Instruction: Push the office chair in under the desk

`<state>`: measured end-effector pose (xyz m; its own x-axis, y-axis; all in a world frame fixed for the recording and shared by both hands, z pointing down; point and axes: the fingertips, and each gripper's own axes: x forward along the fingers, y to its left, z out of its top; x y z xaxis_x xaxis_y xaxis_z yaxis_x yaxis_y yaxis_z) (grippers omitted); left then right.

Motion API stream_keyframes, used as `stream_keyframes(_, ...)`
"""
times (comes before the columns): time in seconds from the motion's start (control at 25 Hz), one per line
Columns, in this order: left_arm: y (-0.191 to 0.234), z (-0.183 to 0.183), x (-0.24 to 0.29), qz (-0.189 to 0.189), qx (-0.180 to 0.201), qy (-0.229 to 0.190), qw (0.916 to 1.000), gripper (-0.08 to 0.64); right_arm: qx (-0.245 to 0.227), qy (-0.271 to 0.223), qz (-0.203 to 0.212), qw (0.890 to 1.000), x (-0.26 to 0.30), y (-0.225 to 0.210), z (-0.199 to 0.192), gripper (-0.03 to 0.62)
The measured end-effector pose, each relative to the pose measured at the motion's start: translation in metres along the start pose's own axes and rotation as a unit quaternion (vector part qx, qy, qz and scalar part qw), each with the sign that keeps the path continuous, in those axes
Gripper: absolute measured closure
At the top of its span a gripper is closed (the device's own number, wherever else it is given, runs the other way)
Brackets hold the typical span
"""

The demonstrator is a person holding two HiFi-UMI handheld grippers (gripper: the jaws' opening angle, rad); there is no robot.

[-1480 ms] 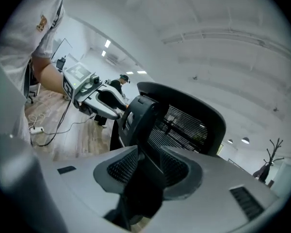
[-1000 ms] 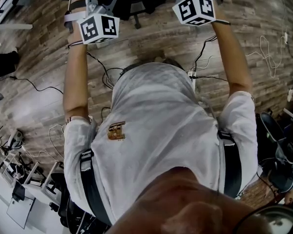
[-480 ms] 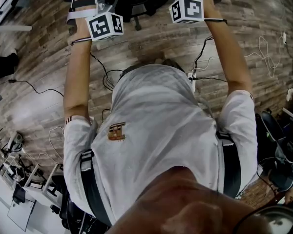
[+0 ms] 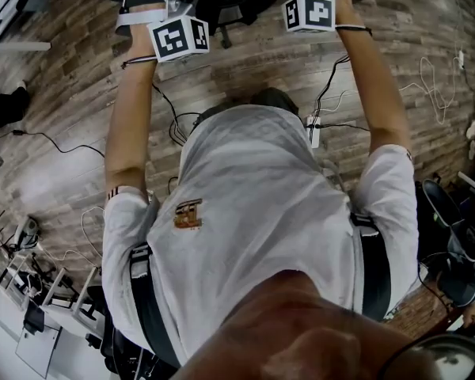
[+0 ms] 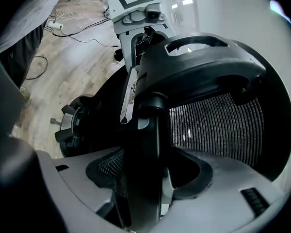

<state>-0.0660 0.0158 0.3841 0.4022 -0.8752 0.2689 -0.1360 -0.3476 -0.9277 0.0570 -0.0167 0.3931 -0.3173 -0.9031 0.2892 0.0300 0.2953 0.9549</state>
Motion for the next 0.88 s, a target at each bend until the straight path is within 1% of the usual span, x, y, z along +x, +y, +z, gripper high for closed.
stream_keyframes(0.16, 0.002, 0.0, 0.003, 0.005, 0.001, -0.004, 1.0, 0.235, -0.002, -0.005, -0.011, 1.0, 0.002, -0.002, -0.001, 0.334)
stream_keyframes(0.32, 0.005, 0.001, 0.01, 0.003, 0.0, -0.005, 1.0, 0.235, -0.002, -0.001, -0.007, 1.0, 0.01, -0.005, -0.007, 0.334)
stream_keyframes(0.52, 0.013, -0.007, 0.031, 0.0, -0.004, 0.011, 0.9999, 0.235, 0.003, 0.003, -0.005, 1.0, 0.03, -0.012, -0.016, 0.334)
stream_keyframes(0.88, 0.039, -0.045, 0.084, 0.004, -0.021, 0.041, 0.9989, 0.235, 0.007, -0.025, -0.018, 0.999, 0.09, -0.033, -0.017, 0.334)
